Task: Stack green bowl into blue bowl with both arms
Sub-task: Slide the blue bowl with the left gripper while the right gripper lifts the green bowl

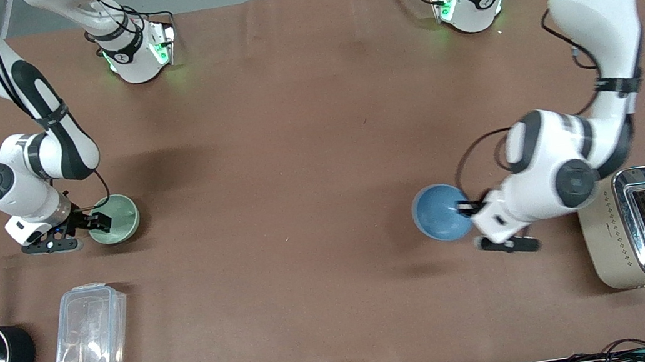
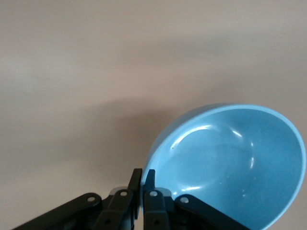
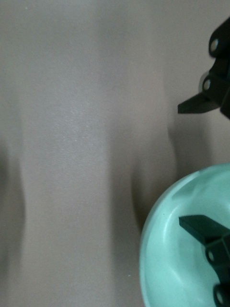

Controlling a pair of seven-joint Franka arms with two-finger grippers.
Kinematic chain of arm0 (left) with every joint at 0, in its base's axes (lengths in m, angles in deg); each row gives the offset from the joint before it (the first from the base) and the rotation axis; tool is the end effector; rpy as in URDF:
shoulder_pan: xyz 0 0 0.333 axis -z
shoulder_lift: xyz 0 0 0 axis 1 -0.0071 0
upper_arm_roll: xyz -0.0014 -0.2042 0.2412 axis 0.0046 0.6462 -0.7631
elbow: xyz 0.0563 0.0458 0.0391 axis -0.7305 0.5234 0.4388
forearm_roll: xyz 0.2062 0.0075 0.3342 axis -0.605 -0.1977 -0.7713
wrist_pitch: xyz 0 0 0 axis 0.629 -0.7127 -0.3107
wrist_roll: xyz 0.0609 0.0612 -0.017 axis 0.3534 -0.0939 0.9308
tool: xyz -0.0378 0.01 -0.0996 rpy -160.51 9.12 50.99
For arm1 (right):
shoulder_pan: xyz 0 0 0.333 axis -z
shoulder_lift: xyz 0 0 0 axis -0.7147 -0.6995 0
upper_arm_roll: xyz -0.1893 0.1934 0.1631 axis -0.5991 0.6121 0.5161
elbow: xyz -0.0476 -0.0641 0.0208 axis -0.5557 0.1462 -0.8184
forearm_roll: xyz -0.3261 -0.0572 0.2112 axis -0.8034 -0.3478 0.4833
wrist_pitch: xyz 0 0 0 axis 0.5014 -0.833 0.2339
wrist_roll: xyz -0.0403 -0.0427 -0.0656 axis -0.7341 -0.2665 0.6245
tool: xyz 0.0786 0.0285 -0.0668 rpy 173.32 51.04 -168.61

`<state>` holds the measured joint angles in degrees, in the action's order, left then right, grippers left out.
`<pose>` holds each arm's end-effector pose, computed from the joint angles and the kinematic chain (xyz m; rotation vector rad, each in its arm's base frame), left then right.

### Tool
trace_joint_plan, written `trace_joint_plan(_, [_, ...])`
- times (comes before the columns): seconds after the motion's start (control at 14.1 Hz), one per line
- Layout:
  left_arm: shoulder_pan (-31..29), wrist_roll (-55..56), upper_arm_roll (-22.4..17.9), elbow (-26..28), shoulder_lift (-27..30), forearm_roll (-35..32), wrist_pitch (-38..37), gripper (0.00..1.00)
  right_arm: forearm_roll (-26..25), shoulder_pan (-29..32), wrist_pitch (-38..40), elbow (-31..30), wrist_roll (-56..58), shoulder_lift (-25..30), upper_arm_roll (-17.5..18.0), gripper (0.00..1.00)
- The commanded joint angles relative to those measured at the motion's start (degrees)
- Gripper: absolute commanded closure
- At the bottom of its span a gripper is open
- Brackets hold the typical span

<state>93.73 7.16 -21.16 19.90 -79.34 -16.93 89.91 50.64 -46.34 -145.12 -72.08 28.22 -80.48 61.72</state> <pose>0.6579 -0.2605 0.3019 2.9658 -0.2536 -0.2243 0.5287 -0.0979 0.1954 3.0397 -0.0359 0.0628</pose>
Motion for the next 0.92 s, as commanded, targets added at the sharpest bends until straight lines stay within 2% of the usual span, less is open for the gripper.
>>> trace_joint_plan(0.0, [8.58,9.44,-0.51,-0.28,-0.72,0.53,-0.07,1.0,0.52,-0.07,2.51,-2.0,0.64,2.3,0.32,0.38])
trace_joint_plan(0.14, [13.6,16.13,-0.51,-0.2,-2.74,0.45,5.1,1.0,0.52,-0.15,4.36,-2.0,0.91,3.0,0.4,0.86])
trace_joint_plan(0.21, [15.8,18.07,-0.69,-0.2,-4.05,0.45,7.3,0.99,0.52,-0.33,6.2,-1.82,0.82,3.61,0.49,0.99])
trace_joint_plan(0.43, [20.28,22.83,-1.04,-0.2,-7.75,0.36,13.46,0.96,0.6,-0.59,12.25,0.36,0.64,5.72,0.58,1.0])
trace_joint_plan(0.5, [21.69,23.97,-1.22,-0.2,-8.54,0.19,15.13,0.88,0.6,-0.59,15.32,2.03,0.73,6.43,0.58,1.0])
trace_joint_plan(0.64, [22.32,24.34,-1.74,-0.28,-8.82,0.18,16.64,0.78,0.6,-1.29,20.51,5.54,0.38,8.62,0.67,1.0])
trace_joint_plan(0.71, [22.06,24.33,-1.83,-0.28,-8.47,0.1,16.64,0.61,0.69,-2.6,25.24,8.43,-0.49,9.15,0.67,1.0])
trace_joint_plan(0.78, [21.71,24.33,-2.01,-0.28,-7.68,-0.08,16.55,0.18,0.87,-3.31,30.77,12.38,-2.24,9.33,0.93,1.0])
trace_joint_plan(0.85, [21.53,24.25,-3.14,-0.72,-5.67,-0.43,16.12,0.0,0.95,-3.84,35.87,16.42,-3.82,9.33,1.98,1.0])
